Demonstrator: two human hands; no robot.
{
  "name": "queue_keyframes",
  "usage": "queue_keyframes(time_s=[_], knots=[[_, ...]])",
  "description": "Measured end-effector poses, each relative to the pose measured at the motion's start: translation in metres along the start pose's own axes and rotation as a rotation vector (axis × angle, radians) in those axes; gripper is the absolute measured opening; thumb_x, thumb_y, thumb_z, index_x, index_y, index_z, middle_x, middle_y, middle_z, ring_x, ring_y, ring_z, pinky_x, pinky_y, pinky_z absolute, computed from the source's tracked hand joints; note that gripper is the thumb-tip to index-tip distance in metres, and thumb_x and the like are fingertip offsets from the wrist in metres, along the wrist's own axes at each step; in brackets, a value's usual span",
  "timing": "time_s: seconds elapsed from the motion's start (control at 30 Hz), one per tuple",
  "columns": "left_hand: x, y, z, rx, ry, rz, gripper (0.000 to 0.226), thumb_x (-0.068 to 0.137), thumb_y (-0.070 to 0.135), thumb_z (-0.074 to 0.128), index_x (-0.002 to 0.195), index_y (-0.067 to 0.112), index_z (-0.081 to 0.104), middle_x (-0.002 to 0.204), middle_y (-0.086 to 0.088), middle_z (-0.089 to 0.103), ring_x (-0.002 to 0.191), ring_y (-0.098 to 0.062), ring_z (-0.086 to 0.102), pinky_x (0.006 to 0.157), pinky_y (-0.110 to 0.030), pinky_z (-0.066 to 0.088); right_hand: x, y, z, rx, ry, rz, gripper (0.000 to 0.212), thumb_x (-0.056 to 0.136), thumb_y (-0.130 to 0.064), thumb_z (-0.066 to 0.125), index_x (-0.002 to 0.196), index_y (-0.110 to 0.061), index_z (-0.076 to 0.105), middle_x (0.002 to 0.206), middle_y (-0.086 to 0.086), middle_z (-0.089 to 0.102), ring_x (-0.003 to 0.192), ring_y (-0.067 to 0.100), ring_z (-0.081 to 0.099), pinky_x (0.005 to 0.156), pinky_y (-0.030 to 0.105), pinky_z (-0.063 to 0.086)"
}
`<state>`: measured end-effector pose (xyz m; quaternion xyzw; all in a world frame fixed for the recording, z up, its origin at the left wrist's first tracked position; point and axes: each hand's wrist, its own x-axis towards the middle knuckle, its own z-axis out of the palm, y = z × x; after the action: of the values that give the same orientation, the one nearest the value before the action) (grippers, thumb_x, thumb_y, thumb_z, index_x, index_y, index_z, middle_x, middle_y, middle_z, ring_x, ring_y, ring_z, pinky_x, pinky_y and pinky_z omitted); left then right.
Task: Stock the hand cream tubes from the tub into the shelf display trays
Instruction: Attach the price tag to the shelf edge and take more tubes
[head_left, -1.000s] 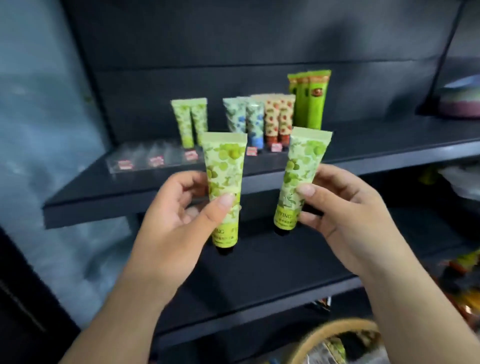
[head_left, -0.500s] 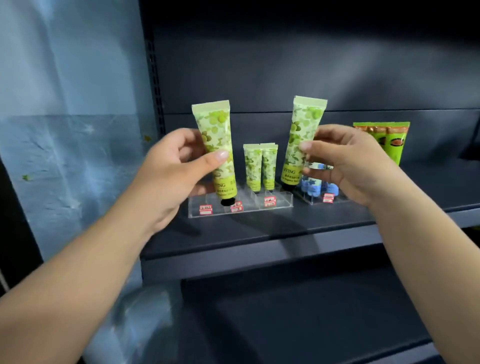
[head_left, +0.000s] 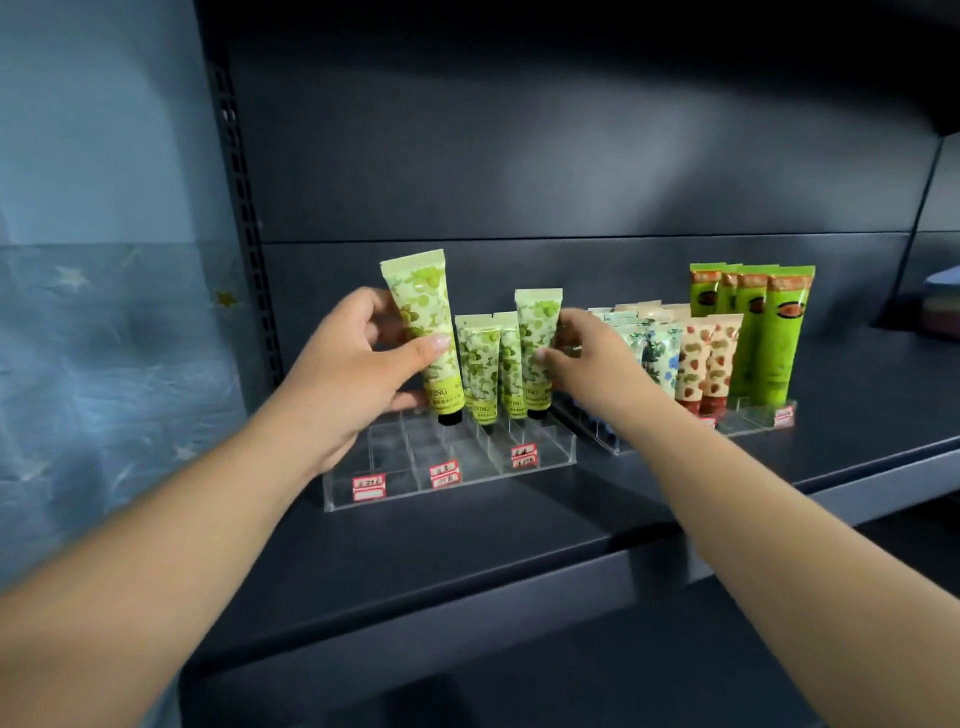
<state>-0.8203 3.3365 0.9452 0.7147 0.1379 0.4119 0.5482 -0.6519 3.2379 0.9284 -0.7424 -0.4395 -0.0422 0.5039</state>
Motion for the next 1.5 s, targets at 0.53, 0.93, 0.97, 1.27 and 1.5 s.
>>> queue_keyframes(time_s=[0.53, 0.93, 0.97, 1.27, 1.5], knots=[[0.027, -0.025, 0.032, 0.219, -0.053, -0.075, 0.018, 0.088, 0.016, 0.059, 0.095, 0.025, 0.045, 0.112, 0.002, 0.059, 0.103, -0.013, 0.058, 0.084, -0.033, 0.053, 0.006, 0.035, 0.018, -0.067, -0.059, 0.004, 0.032, 0.093, -0.018, 0.052, 0.123, -0.010, 0.049, 0.113, 0.006, 0.061, 0.094, 0.018, 0.054, 0.068, 0.017, 0.037], [0.035, -0.037, 0.055, 0.427, 0.017, -0.096, 0.020, 0.087, 0.018, 0.061, 0.094, 0.019, 0.042, 0.097, 0.001, 0.054, 0.097, -0.020, 0.059, 0.081, -0.040, 0.056, 0.007, 0.036, 0.025, 0.156, -0.142, 0.103, 0.035, 0.086, -0.015, 0.061, 0.121, -0.013, 0.055, 0.112, 0.005, 0.064, 0.103, 0.021, 0.060, 0.094, 0.038, 0.048], [0.036, -0.037, 0.056, 0.432, 0.020, -0.096, 0.022, 0.087, 0.018, 0.061, 0.097, 0.018, 0.042, 0.095, 0.002, 0.053, 0.097, -0.020, 0.059, 0.081, -0.040, 0.056, 0.007, 0.037, 0.025, 0.128, -0.136, 0.104, 0.036, 0.085, -0.018, 0.063, 0.120, -0.013, 0.055, 0.112, 0.004, 0.064, 0.102, 0.019, 0.059, 0.094, 0.037, 0.048], [0.038, -0.047, 0.060, 0.457, 0.002, -0.125, 0.024, 0.086, 0.019, 0.062, 0.101, 0.020, 0.044, 0.106, -0.005, 0.060, 0.099, -0.021, 0.061, 0.084, -0.042, 0.054, 0.007, 0.042, 0.024, 0.184, -0.119, 0.134, 0.025, 0.086, -0.011, 0.060, 0.111, -0.010, 0.061, 0.109, 0.006, 0.066, 0.101, 0.020, 0.062, 0.095, 0.038, 0.048], [0.037, -0.053, 0.064, 0.534, -0.034, -0.153, 0.027, 0.086, 0.020, 0.062, 0.107, 0.016, 0.046, 0.106, -0.007, 0.061, 0.099, -0.024, 0.061, 0.089, -0.044, 0.051, 0.004, 0.044, 0.022, 0.147, -0.119, 0.114, 0.025, 0.087, -0.015, 0.060, 0.111, -0.013, 0.059, 0.105, 0.001, 0.066, 0.098, 0.017, 0.060, 0.089, 0.033, 0.049]])
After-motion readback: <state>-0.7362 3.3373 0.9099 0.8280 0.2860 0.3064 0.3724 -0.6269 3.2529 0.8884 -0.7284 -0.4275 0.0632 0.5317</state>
